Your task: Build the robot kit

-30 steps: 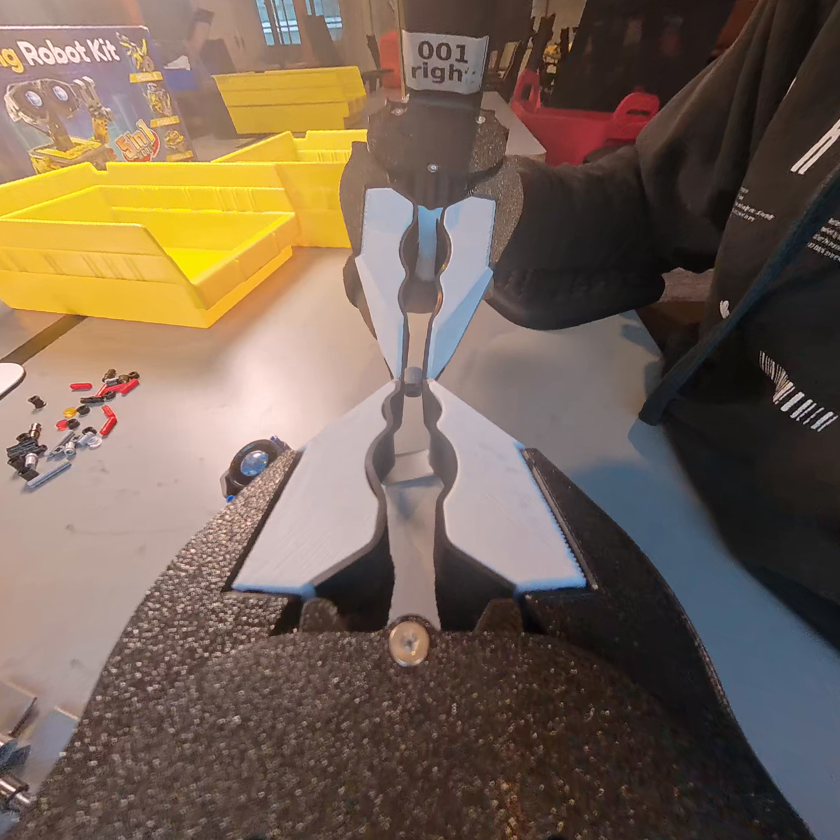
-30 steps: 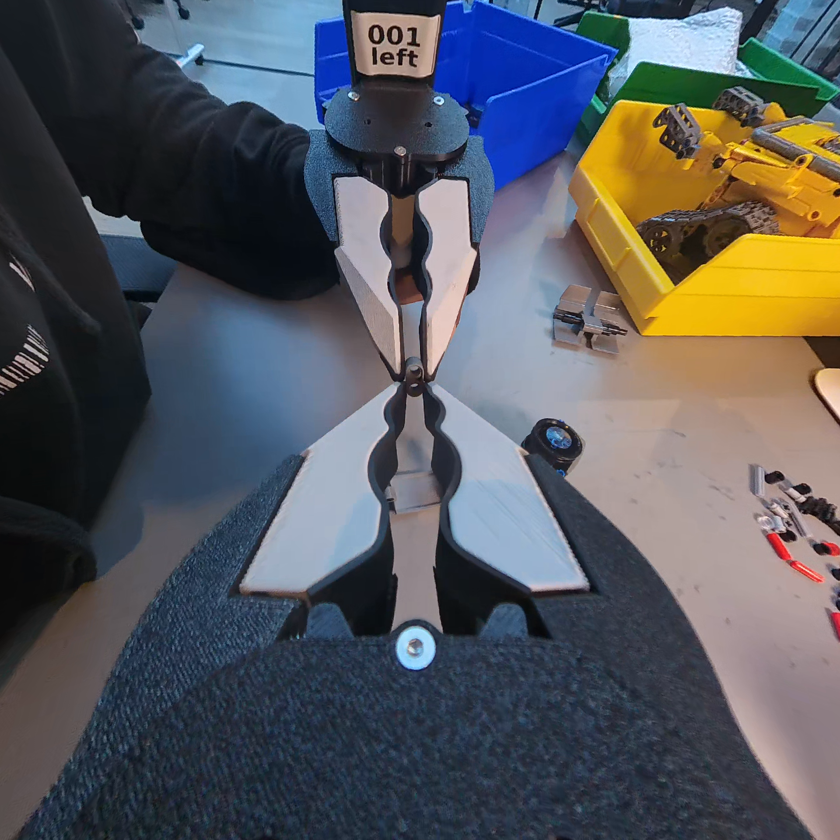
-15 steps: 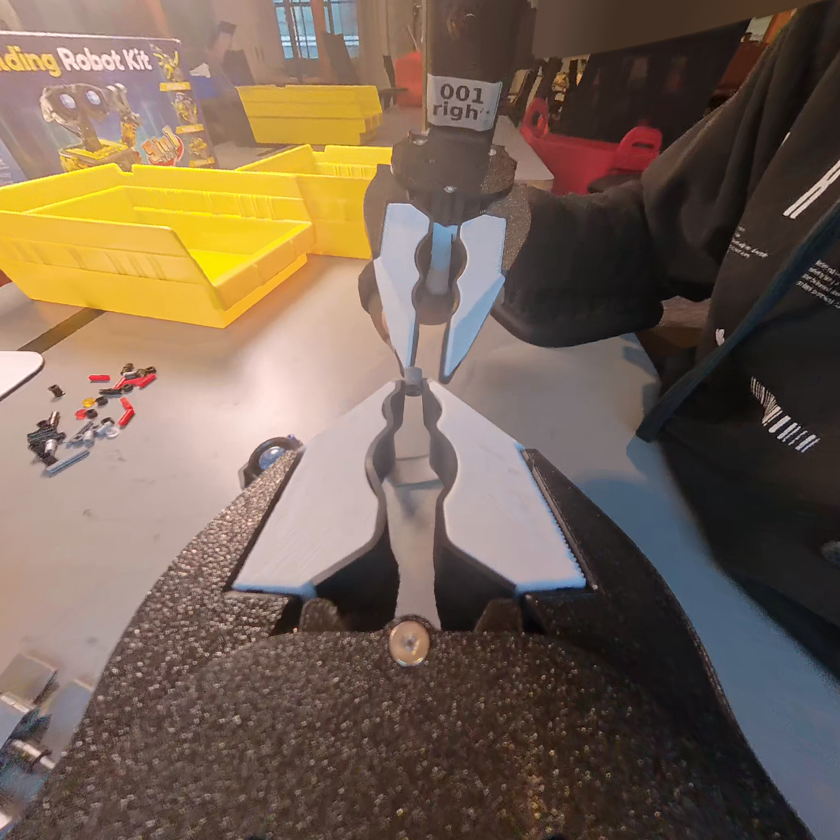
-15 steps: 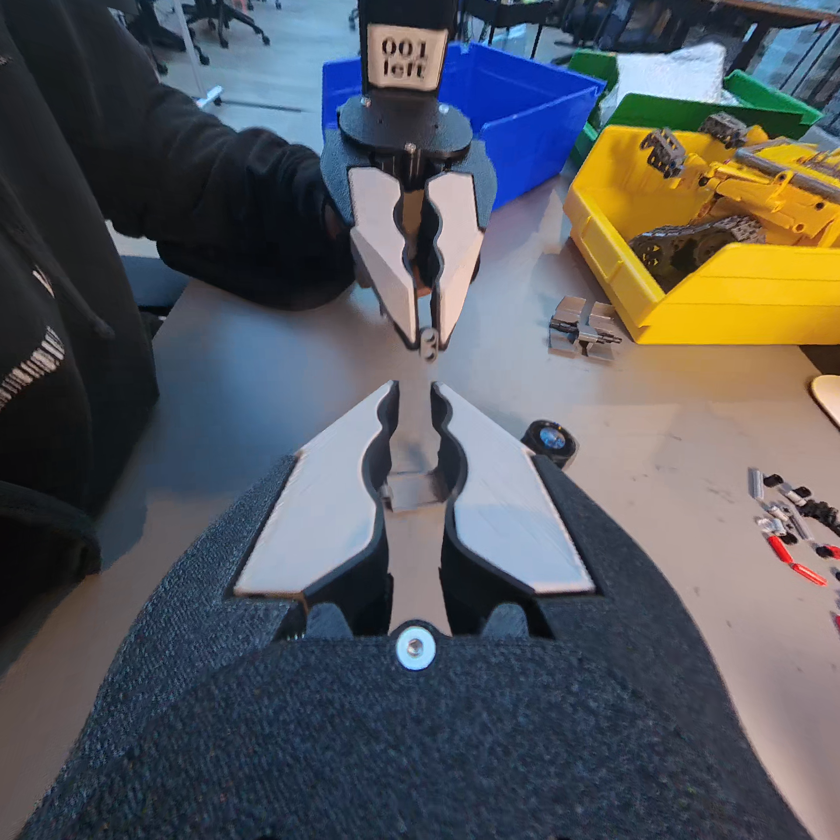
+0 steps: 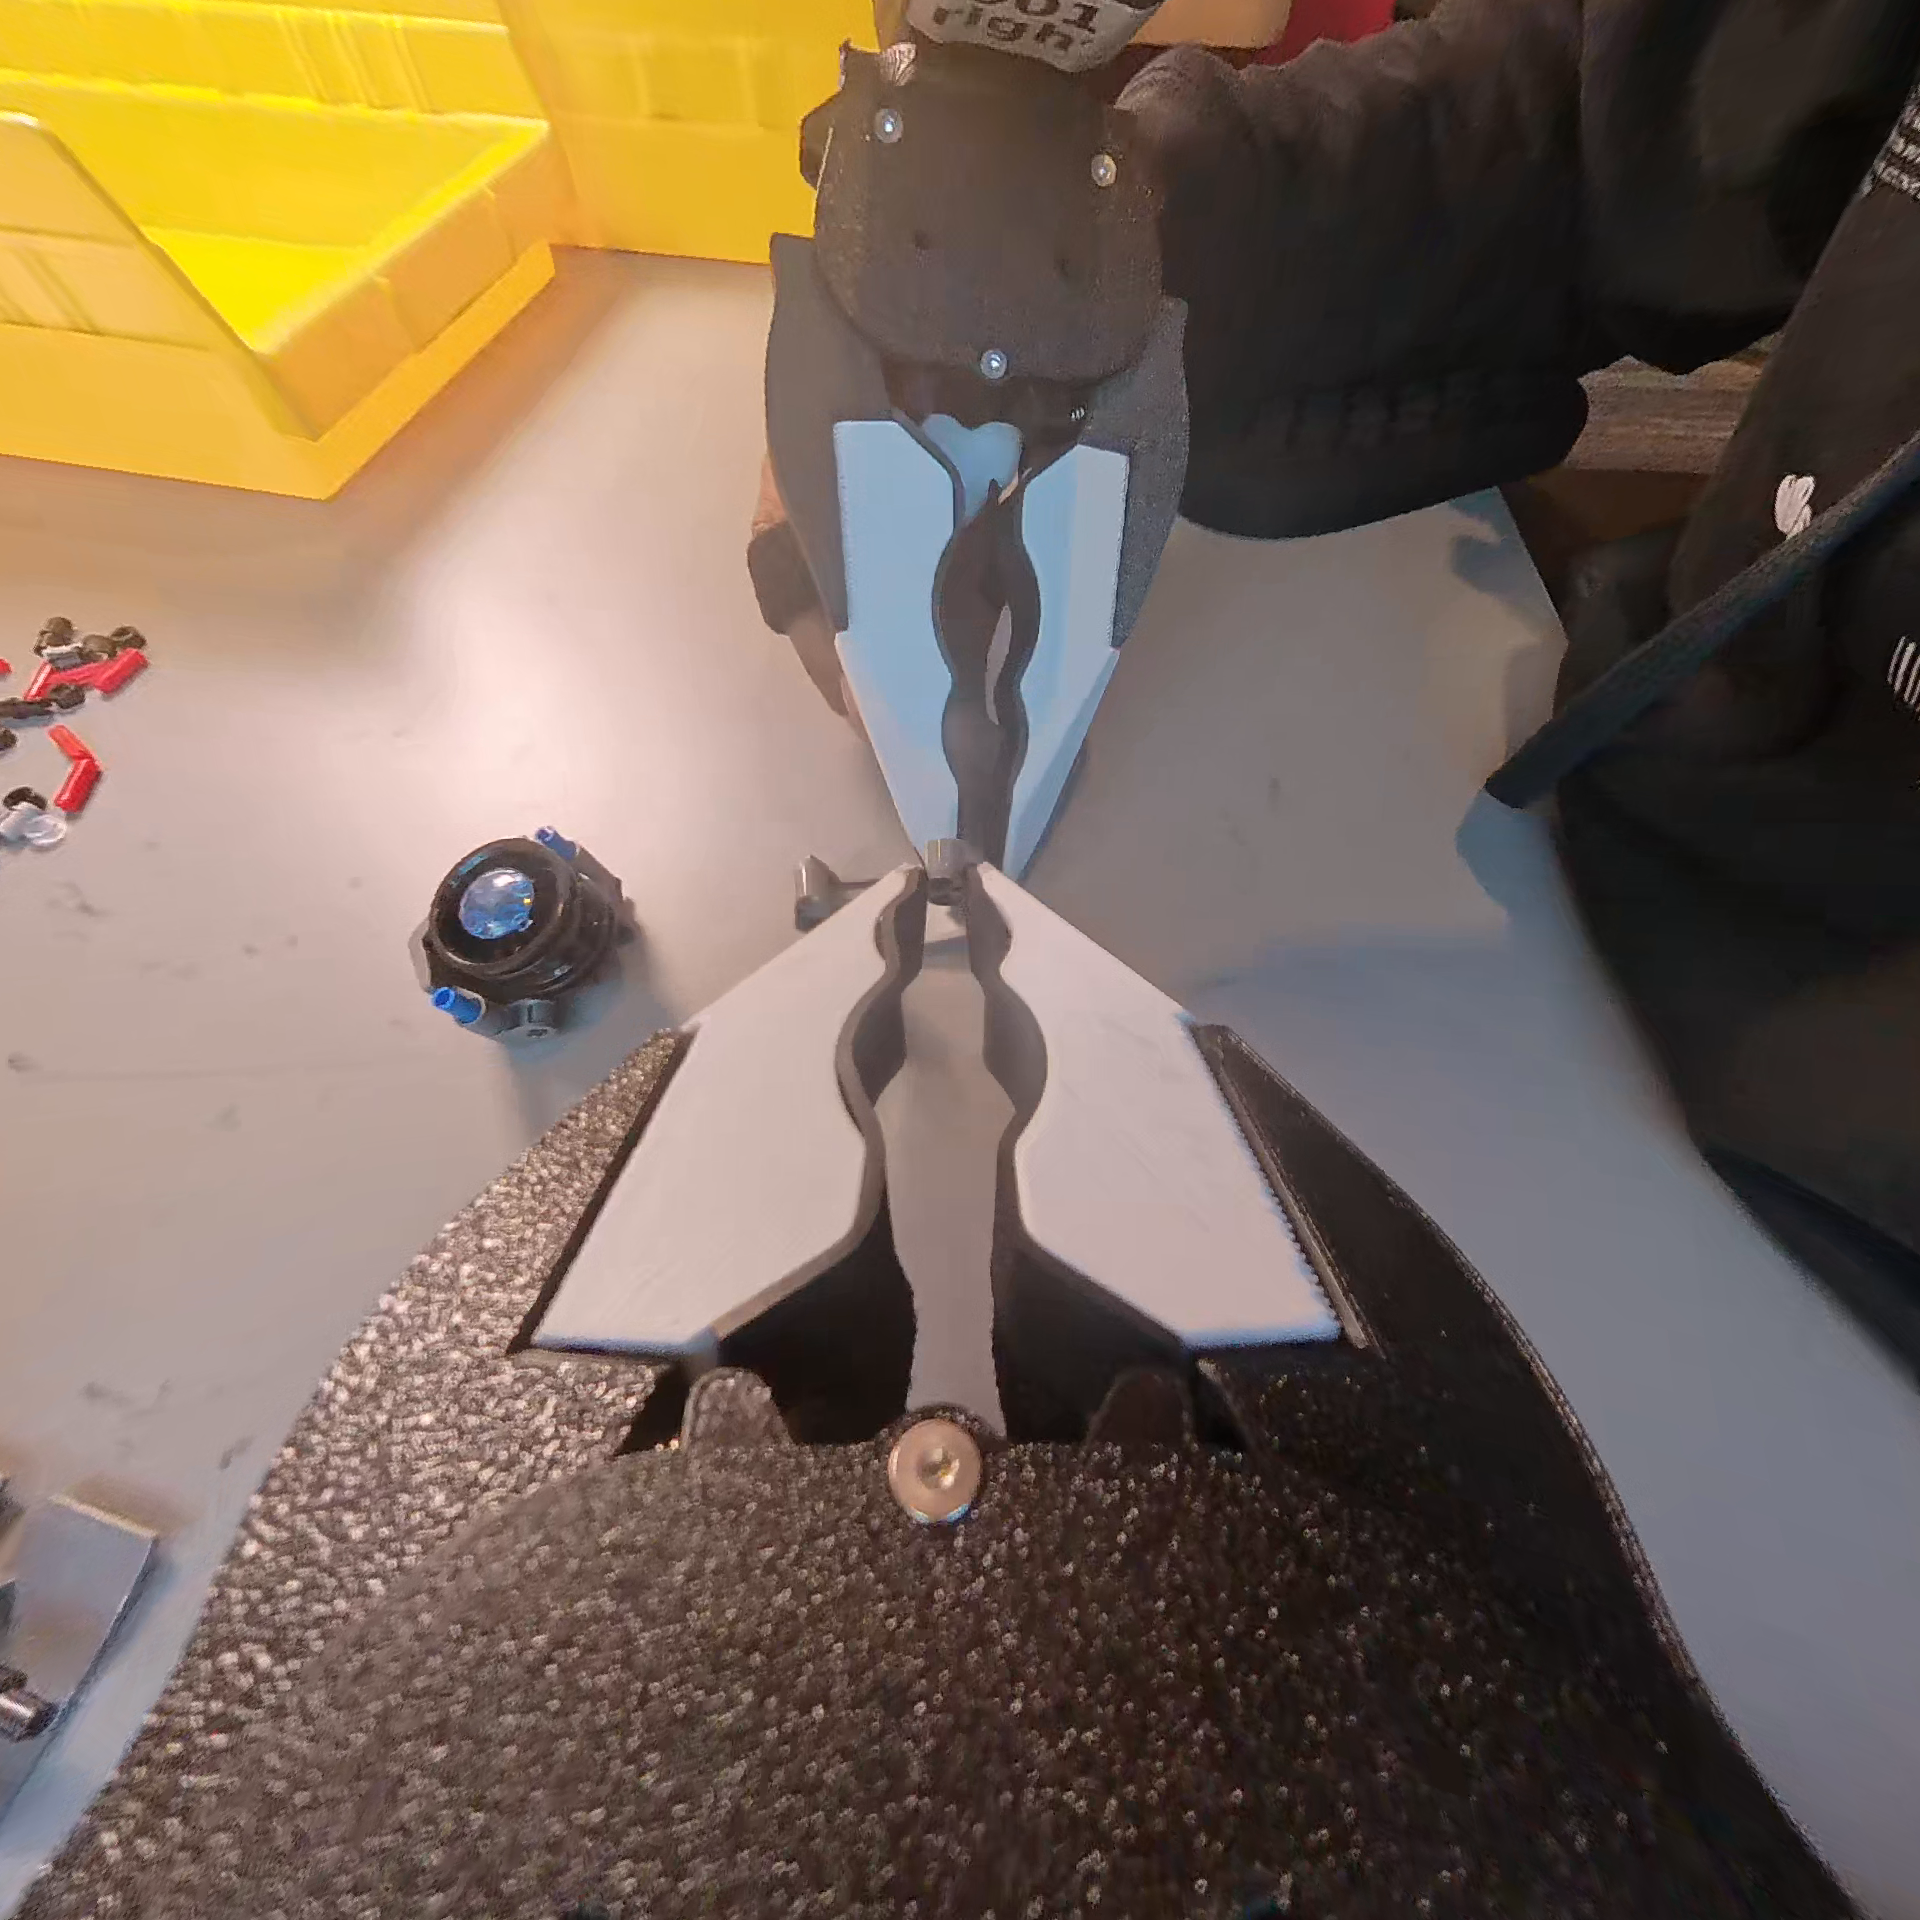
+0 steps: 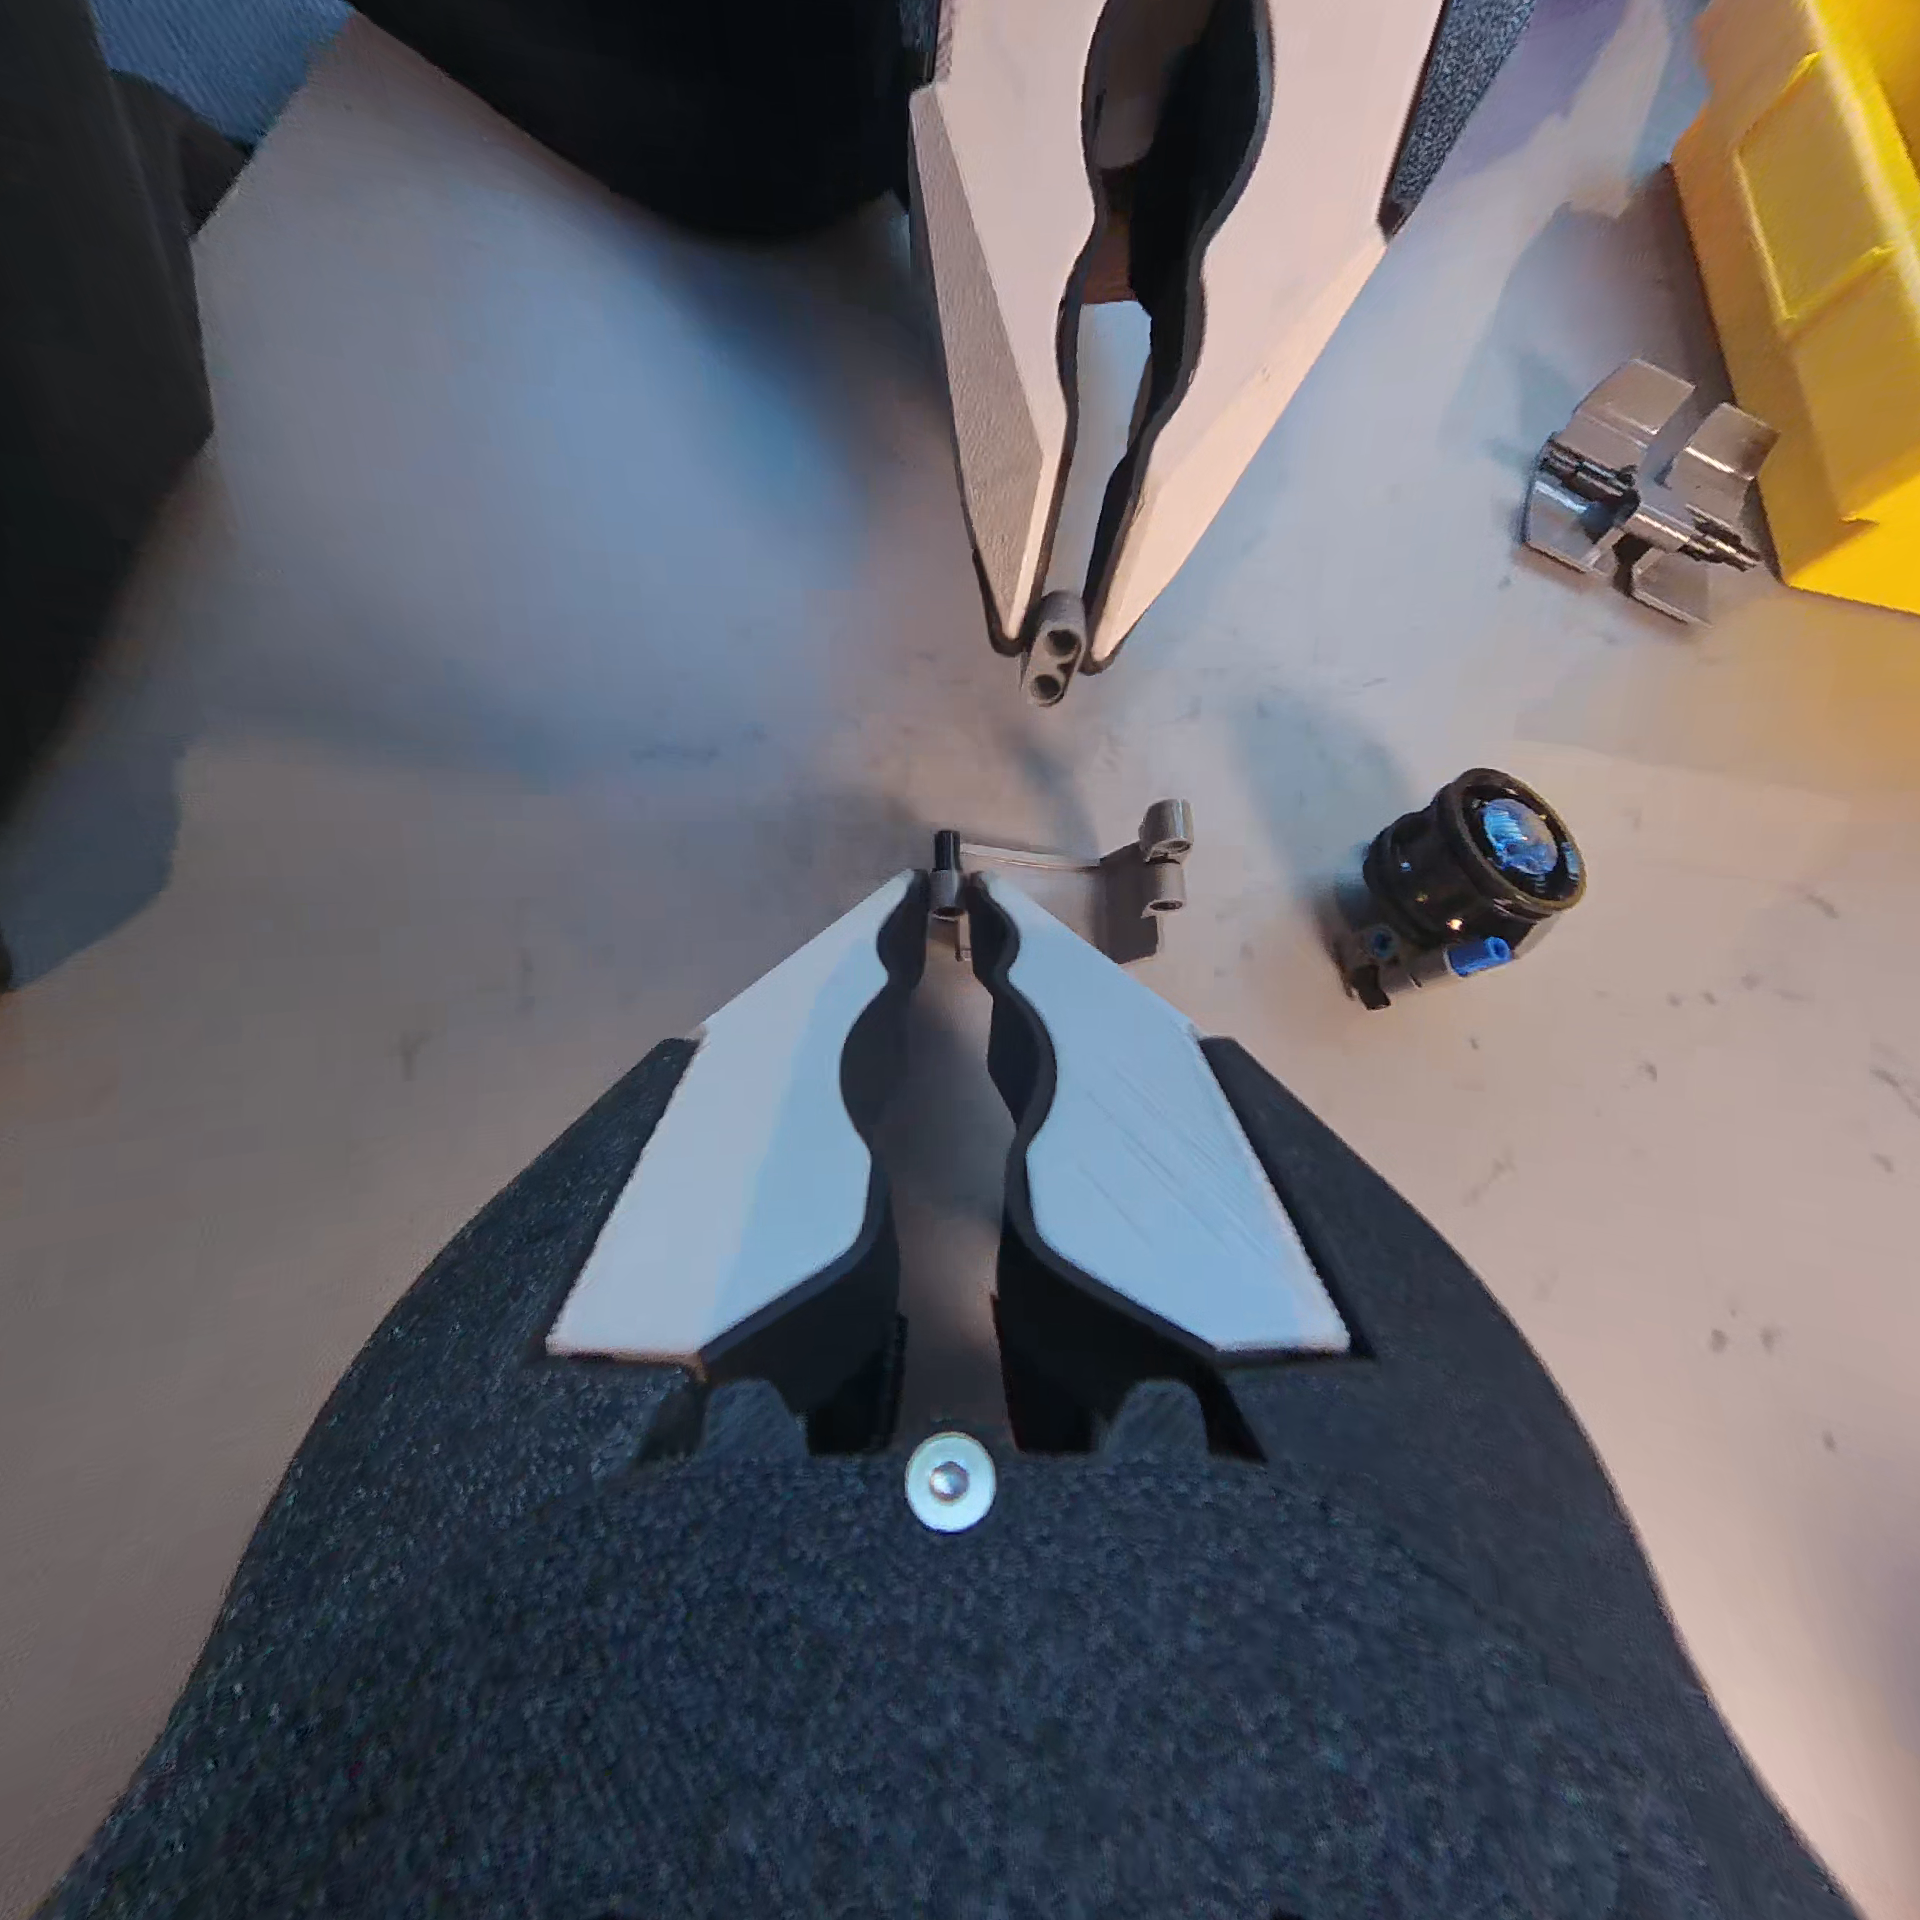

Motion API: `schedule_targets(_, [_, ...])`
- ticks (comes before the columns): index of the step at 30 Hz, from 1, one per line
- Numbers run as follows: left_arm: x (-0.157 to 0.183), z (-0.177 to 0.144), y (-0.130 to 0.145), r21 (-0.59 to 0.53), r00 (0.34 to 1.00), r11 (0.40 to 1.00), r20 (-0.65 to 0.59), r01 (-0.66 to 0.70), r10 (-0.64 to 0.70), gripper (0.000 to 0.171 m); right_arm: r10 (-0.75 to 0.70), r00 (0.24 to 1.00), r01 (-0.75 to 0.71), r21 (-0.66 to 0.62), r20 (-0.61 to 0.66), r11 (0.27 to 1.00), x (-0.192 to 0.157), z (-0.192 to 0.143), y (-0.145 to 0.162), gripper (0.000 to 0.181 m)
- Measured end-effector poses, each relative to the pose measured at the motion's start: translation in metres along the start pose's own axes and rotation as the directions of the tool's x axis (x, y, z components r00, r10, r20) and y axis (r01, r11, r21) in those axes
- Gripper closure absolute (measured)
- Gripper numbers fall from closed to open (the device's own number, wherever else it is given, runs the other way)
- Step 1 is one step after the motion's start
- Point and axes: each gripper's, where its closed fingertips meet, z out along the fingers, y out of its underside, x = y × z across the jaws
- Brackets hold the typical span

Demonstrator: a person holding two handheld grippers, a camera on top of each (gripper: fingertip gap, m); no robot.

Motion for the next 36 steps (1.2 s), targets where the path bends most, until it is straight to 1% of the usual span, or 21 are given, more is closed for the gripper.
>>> schedule_targets(3, [0.000,0.000,0.000,0.002,1.000,1.000,0.003,0.002,-0.002,0.165,0.044,0.999,-0.043,0.022,-0.012,0.999,0.005,-0.001,-0.003,0.174])
schedule_targets(7, [-0.004,-0.004,-0.007,0.042,0.999,0.999,0.008,0.034,-0.034,0.165,0.179,0.984,-0.179,0.162,0.018,0.970,0.014,-0.017,-0.024,0.174])
schedule_targets(10, [-0.004,-0.004,-0.008,0.056,0.999,0.998,0.000,0.040,-0.040,0.165,0.191,0.981,-0.190,0.198,0.012,0.962,0.017,-0.023,-0.036,0.174])
schedule_targets(16, [-0.002,0.002,0.001,0.000,1.000,1.000,0.008,0.004,-0.004,0.165,0.185,0.983,-0.182,0.132,-0.006,0.974,0.015,-0.017,-0.028,0.174])
schedule_targets(24, [-0.001,0.010,0.011,-0.079,0.994,0.993,0.055,-0.087,0.091,0.165,0.173,0.985,-0.172,0.062,-0.013,0.983,0.012,-0.010,-0.018,0.174])
schedule_targets(28, [-0.002,0.016,0.019,-0.161,0.976,0.970,0.091,-0.180,0.196,0.165,0.146,0.988,-0.148,-0.033,-0.040,0.988,0.011,-0.004,-0.011,0.176])
schedule_targets(31, [-0.001,0.021,0.033,-0.238,0.970,0.949,0.072,-0.208,0.231,0.165,0.132,0.990,-0.136,-0.100,-0.051,0.986,0.008,0.005,-0.001,0.176])
schedule_targets(33, [-0.001,0.023,0.036,-0.255,0.966,0.941,0.076,-0.221,0.248,0.166,0.114,0.992,-0.121,-0.127,-0.062,0.984,0.007,0.006,0.001,0.176])
schedule_targets(36, [-0.003,0.024,0.036,-0.251,0.964,0.943,0.093,-0.220,0.249,0.166,0.115,0.990,-0.126,-0.146,-0.080,0.981,0.009,0.007,0.002,0.176])
